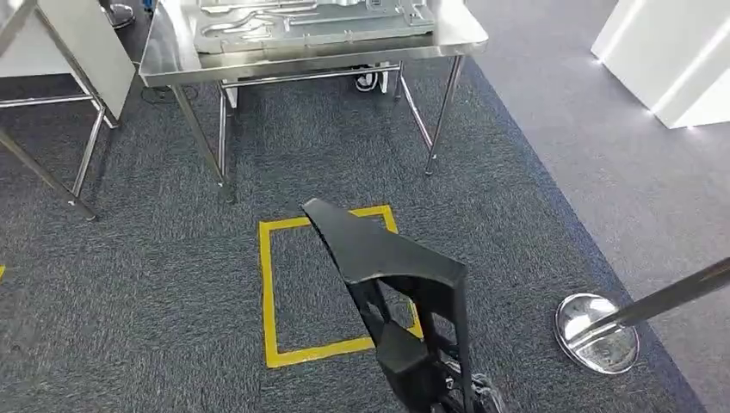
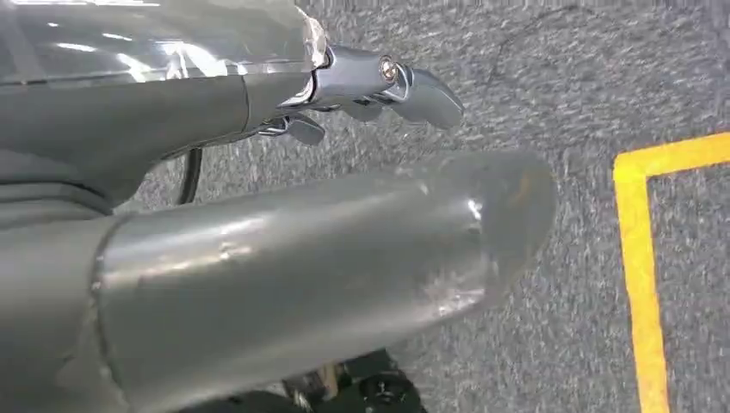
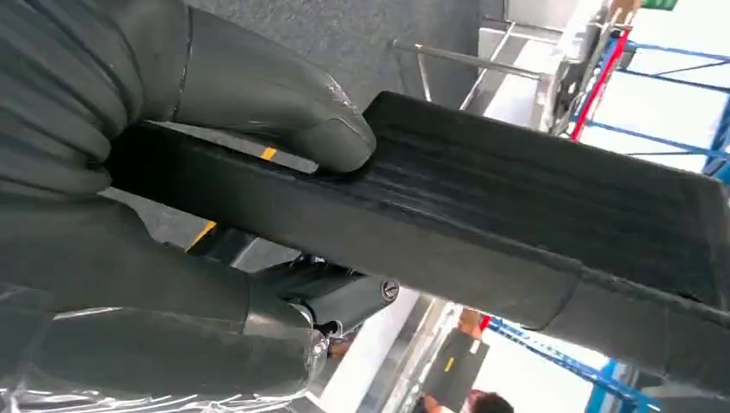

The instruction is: Take the parts from the cabinet and place them on the table.

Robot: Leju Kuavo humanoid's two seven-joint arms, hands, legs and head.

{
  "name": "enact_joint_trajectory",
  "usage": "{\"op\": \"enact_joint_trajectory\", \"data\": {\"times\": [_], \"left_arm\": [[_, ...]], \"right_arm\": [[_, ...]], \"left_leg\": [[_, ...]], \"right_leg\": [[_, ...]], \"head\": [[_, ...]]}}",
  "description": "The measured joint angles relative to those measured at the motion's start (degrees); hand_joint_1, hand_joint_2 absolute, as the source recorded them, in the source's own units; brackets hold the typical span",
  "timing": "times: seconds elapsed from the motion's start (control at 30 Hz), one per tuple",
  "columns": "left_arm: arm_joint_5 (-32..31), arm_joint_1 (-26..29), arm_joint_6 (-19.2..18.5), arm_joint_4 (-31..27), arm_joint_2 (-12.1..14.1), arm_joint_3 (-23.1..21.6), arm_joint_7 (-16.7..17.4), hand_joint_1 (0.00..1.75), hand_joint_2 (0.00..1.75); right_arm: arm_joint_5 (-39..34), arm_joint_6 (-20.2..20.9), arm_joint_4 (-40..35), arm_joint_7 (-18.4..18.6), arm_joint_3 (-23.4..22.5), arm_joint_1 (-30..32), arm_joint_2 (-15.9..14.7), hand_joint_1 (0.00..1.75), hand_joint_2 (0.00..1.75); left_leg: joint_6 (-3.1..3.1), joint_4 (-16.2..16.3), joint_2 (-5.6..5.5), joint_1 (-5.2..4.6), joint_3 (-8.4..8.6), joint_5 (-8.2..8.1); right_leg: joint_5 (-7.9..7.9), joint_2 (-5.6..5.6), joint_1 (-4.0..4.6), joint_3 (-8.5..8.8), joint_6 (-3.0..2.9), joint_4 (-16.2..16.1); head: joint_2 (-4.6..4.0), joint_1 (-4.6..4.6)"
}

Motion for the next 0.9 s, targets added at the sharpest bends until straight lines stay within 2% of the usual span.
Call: {"op": "enact_joint_trajectory", "data": {"times": [0.03, 0.07, 0.1, 0.13, 0.17, 0.2, 0.23, 0.27, 0.33, 0.37, 0.4, 0.47, 0.5, 0.53, 0.57, 0.6, 0.63, 0.67, 0.7, 0.73, 0.77, 0.8, 0.83, 0.87, 0.9], "left_arm": [[-0.2, 0.1, 0.0, 0.0, 0.0, 0.0, 0.2, 0.0, 0.0], [-0.4, 0.2, 0.0, 0.0, 0.0, 0.0, 0.2, 0.0, 0.0], [-0.5, 0.2, 0.0, 0.0, 0.0, 0.1, 0.3, 0.0, 0.0], [-0.5, 0.2, 0.0, 0.0, -0.1, 0.1, 0.4, 0.0, 0.0], [-0.6, 0.3, 0.0, 0.0, -0.1, 0.2, 0.4, 0.0, 0.0], [-0.7, 0.1, 0.0, 0.0, 0.0, 0.4, 0.5, 0.0, 0.0], [-0.8, -0.1, 0.0, 0.0, 0.0, 0.5, 0.5, 0.0, 0.0], [-0.9, -0.1, 0.0, 0.0, 0.0, 0.5, 0.5, 0.0, 0.0], [-1.2, -0.1, 0.0, 0.0, -0.1, 0.6, 0.5, 0.0, 0.0], [-1.4, -0.1, 0.0, 0.0, -0.1, 0.7, 0.5, 0.0, 0.0], [-1.6, -0.2, 0.0, 0.0, -0.1, 1.0, 0.5, 0.0, 0.0], [-1.8, 0.0, 0.0, 0.0, 0.0, 1.4, 0.7, 0.0, 0.0], [-1.9, 0.1, 0.0, 0.0, 0.0, 1.5, 0.7, 0.0, 0.0], [-2.1, 0.4, 0.0, 0.0, 0.0, 1.5, 0.7, 0.0, 0.0], [-2.3, 0.6, 0.0, 0.0, 0.0, 1.6, 0.7, 0.0, 0.0], [-2.4, 0.7, 0.0, 0.0, 0.0, 1.6, 0.7, 0.0, 0.0], [-2.4, 0.6, 0.0, 0.0, 0.0, 1.7, 0.7, 0.0, 0.0], [-2.4, 0.6, 0.0, 0.0, 0.0, 1.7, 0.7, 0.0, 0.0], [-2.4, 0.7, 0.0, 0.0, 0.3, 1.8, 0.8, 0.0, 0.0], [-2.6, 0.6, -0.1, 0.2, 0.2, 1.8, 0.9, 0.0, 0.0], [-2.5, 0.6, -0.1, 0.2, 0.2, 1.8, 0.9, 0.0, 0.0], [-2.6, 0.7, 0.0, 0.2, 0.3, 1.9, 0.9, 0.0, 0.0], [-2.8, 0.7, 0.0, 0.2, 0.4, 1.9, 0.9, 0.0, 0.0], [-2.9, 0.6, 0.0, 0.2, 0.2, 1.9, 1.0, 0.0, 0.0], [-3.0, 0.4, 0.1, 0.2, 0.2, 1.9, 1.0, 0.0, 0.0]], "right_arm": [[0.0, -0.2, 0.2, 0.2, 0.0, 0.0, 0.0, 1.75, 1.75], [0.0, -0.4, 0.3, 0.5, 0.0, 0.0, 0.0, 1.75, 1.75], [0.0, -0.8, 0.6, 1.2, 0.0, 0.0, 0.0, 1.75, 1.75], [0.0, -0.9, 0.7, 1.6, 0.0, 0.0, 0.0, 1.75, 1.75], [0.0, -0.9, 0.8, 2.0, 0.0, 0.0, 0.0, 1.75, 1.75], [0.0, -0.9, 1.3, 2.5, 0.0, -0.1, 0.1, 1.75, 1.75], [0.0, -0.9, 1.4, 2.6, 0.0, 0.1, 0.0, 1.75, 1.75], [0.0, -1.1, 1.5, 3.1, 0.0, 0.4, 0.0, 1.75, 1.75], [1.0, -2.2, 1.8, 4.1, 0.0, 0.3, 0.0, 1.75, 1.75], [1.4, -2.8, 2.0, 4.5, 0.0, 0.3, 0.0, 1.75, 1.75], [1.6, -3.3, 2.2, 4.9, 0.1, 0.2, -0.1, 1.75, 1.75], [1.6, -3.6, 2.6, 5.6, 0.2, 0.1, -0.2, 1.75, 1.75], [1.6, -3.7, 2.8, 5.9, 0.3, 0.1, -0.2, 1.75, 1.75], [1.5, -3.7, 3.1, 6.3, 0.5, 0.2, -0.2, 1.75, 1.75], [1.5, -3.7, 3.4, 6.6, 0.7, 0.2, -0.2, 1.75, 1.75], [1.5, -3.7, 3.5, 6.7, 0.7, 0.2, -0.2, 1.75, 1.75], [1.5, -3.7, 3.7, 6.7, 0.8, 0.2, -0.2, 1.75, 1.75], [1.5, -3.7, 3.7, 6.7, 0.8, 0.2, -0.2, 1.75, 1.75], [1.5, -3.7, 4.0, 6.8, 1.0, 0.1, -0.2, 1.75, 1.75], [1.5, -3.8, 4.1, 6.9, 1.1, 0.2, -0.2, 1.75, 1.75], [1.5, -3.8, 4.1, 7.1, 1.2, 0.2, -0.2, 1.75, 1.75], [1.5, -3.9, 4.2, 7.2, 1.2, 0.4, -0.2, 1.75, 1.75], [1.5, -4.0, 4.3, 7.3, 1.3, 0.3, -0.2, 1.75, 1.75], [1.5, -4.1, 4.5, 7.5, 1.3, 0.3, -0.2, 1.75, 1.75], [1.6, -4.3, 4.5, 7.5, 1.3, 0.3, -0.1, 1.75, 1.75]], "left_leg": [[-0.09, 0.0, -0.01, 0.01, 0.75, -0.51], [-0.2, 0.0, 0.0, 0.03, 1.43, -1.08], [-0.41, 0.0, -0.01, 0.1, 2.55, -1.84], [-0.62, -0.1, 0.01, 0.15, 3.11, -2.45], [-0.88, -0.3, 0.11, 0.2, 3.65, -2.96], [-1.49, -0.6, -0.28, 0.07, 3.84, -3.28], [-1.91, -1.2, -0.14, 0.09, 3.96, -3.48], [-2.31, -1.0, -0.11, 0.04, 5.01, -3.22], [-2.92, 0.1, -0.12, 0.18, 5.03, -2.86], [-2.99, 3.4, -0.2, 0.21, 3.97, -2.44], [-3.03, 7.7, -0.2, 0.2, 1.4, -2.98], [-3.25, 15.0, -0.19, 0.07, -4.18, -6.86], [-3.24, 16.7, -0.19, -0.01, -6.28, -8.98], [-3.13, 16.8, -0.19, -0.04, -7.73, -9.79], [-2.75, 15.0, -0.18, -0.23, -8.17, -8.98], [-2.13, 11.9, -0.13, -0.41, -7.94, -6.67], [-1.47, 8.0, 0.05, -0.68, -7.4, -3.06], [-0.32, 4.1, 0.93, -1.27, -7.09, 2.23], [0.27, 4.4, 1.76, -1.89, -7.47, 3.46], [0.25, 3.4, 1.39, -2.17, -7.11, 2.34], [0.53, 3.0, 1.25, -2.16, -6.55, 3.51], [0.67, 2.4, 0.84, -2.17, -6.37, 3.23], [0.91, 2.0, 0.26, -1.85, -5.08, 3.44], [1.1, 1.0, 0.1, -1.56, -4.05, 3.65], [1.17, 0.6, -0.26, -1.37, -3.58, 3.66]], "right_leg": [[1.41, -0.12, -0.15, -0.43, 0.19, -1.1], [3.93, -0.24, -0.26, -0.01, 0.15, -3.7], [7.7, -0.41, -0.28, 1.55, 0.0, -8.7], [10.77, -0.63, -0.27, 2.85, -0.23, -12.6], [11.38, -0.86, -0.13, 3.42, -0.31, -14.0], [9.59, -0.84, 0.53, 2.9, -0.59, -14.8], [10.14, -0.74, 0.57, 3.08, -1.2, -14.5], [9.92, -0.76, 0.5, 3.36, -1.58, -15.0], [9.33, -0.77, 0.27, 5.21, -2.4, -15.7], [8.82, -1.07, 0.35, 6.24, -2.83, -16.0], [8.4, -1.18, 0.42, 6.85, -3.13, -16.1], [7.33, -1.3, 0.61, 7.93, -3.42, -16.2], [6.71, -1.34, 0.77, 8.61, -3.53, -16.2], [6.02, -1.36, 0.97, 9.5, -3.62, -16.2], [5.34, -1.42, 1.2, 10.47, -3.64, -16.2], [4.65, -1.6, 1.43, 11.42, -3.72, -16.2], [3.97, -1.89, 1.68, 12.42, -3.75, -16.2], [3.25, -2.28, 1.74, 12.96, -3.79, -16.4], [2.72, -2.5, 1.94, 13.82, -3.43, -16.1], [2.41, -2.49, 1.49, 13.65, -2.97, -16.4], [2.22, -2.75, 1.46, 14.44, -2.57, -16.7], [2.69, -2.82, 1.43, 14.79, -2.4, -15.8], [2.91, -2.95, 1.52, 15.04, -2.13, -15.5], [2.71, -2.32, 1.32, 14.82, -1.8, -14.0], [1.94, -1.47, 1.17, 13.38, -1.4, -11.4]], "head": [[0.0, 0.0], [0.0, 0.0], [0.0, 0.0], [0.0, 0.0], [0.0, 0.0], [0.0, 0.02], [0.0, -0.04], [0.0, -0.06], [0.0, -0.11], [0.0, -0.02], [0.0, -0.09], [0.0, -0.04], [0.0, -0.09], [0.0, -0.06], [0.0, -0.06], [0.0, -0.06], [0.0, -0.06], [0.0, -0.04], [0.0, 0.13], [0.0, -0.2], [0.0, -0.2], [0.0, -0.17], [0.0, -0.2], [0.0, -0.15], [0.0, -0.17]]}}
